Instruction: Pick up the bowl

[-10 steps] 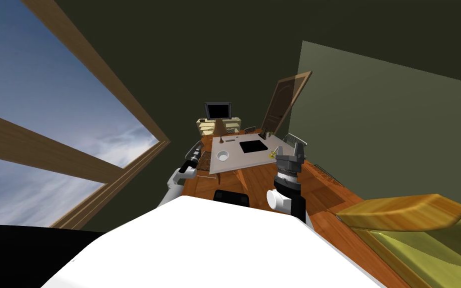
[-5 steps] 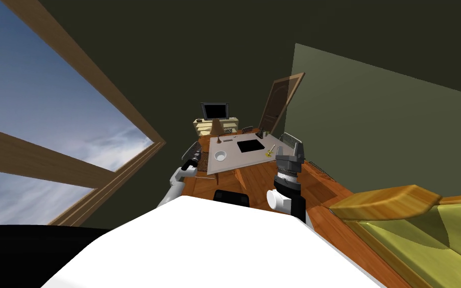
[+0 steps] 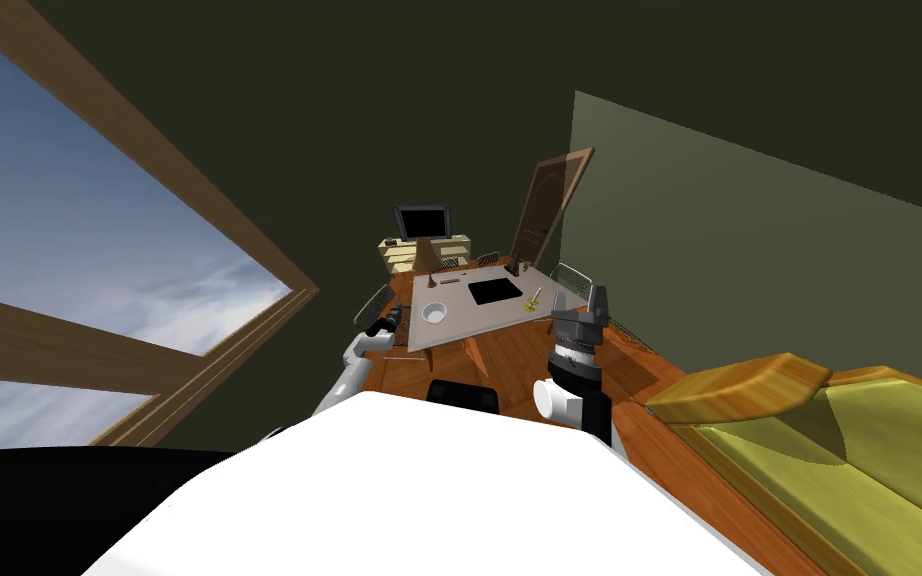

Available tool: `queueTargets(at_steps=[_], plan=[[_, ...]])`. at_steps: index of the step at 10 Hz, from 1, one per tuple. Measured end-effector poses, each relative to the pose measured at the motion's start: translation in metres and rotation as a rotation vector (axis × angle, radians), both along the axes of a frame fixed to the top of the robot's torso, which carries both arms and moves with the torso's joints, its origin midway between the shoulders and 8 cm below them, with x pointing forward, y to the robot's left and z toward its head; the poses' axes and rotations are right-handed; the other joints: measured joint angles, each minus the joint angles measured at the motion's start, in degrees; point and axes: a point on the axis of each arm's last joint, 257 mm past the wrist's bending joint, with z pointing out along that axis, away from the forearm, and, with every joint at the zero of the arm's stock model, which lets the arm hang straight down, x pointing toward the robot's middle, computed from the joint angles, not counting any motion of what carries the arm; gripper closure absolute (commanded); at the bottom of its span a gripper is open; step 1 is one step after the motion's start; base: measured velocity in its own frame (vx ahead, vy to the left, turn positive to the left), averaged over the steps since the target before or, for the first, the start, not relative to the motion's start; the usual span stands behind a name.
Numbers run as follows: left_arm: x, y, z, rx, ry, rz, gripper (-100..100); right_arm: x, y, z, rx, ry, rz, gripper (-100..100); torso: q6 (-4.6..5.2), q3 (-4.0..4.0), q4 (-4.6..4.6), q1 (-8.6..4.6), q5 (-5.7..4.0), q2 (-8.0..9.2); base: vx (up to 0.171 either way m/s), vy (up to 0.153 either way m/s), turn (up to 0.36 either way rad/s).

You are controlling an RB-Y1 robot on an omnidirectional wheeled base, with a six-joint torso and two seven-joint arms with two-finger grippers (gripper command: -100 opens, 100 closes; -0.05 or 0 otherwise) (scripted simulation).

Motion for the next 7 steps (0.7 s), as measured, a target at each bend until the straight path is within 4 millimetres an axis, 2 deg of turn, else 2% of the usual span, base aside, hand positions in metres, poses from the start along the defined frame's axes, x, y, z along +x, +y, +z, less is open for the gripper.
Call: queueTargets(at_steps=[3, 7], plan=[[-0.004, 0.010, -0.026, -0.022, 0.080, 0.032, -100, 0.000, 0.000, 0.000, 0.000, 0.000, 0.000, 0, 0.03, -0.02, -0.01, -0.02, 0.00, -0.05, 0.025, -0.029, -0.079], [-0.019, 0.021, -0.070, -0.066, 0.212, 0.086, -100, 0.000, 0.000, 0.000, 0.000, 0.000, 0.000, 0, 0.03, -0.07, -0.02, -0.15, -0.03, -0.13, 0.043, -0.053, -0.120]])
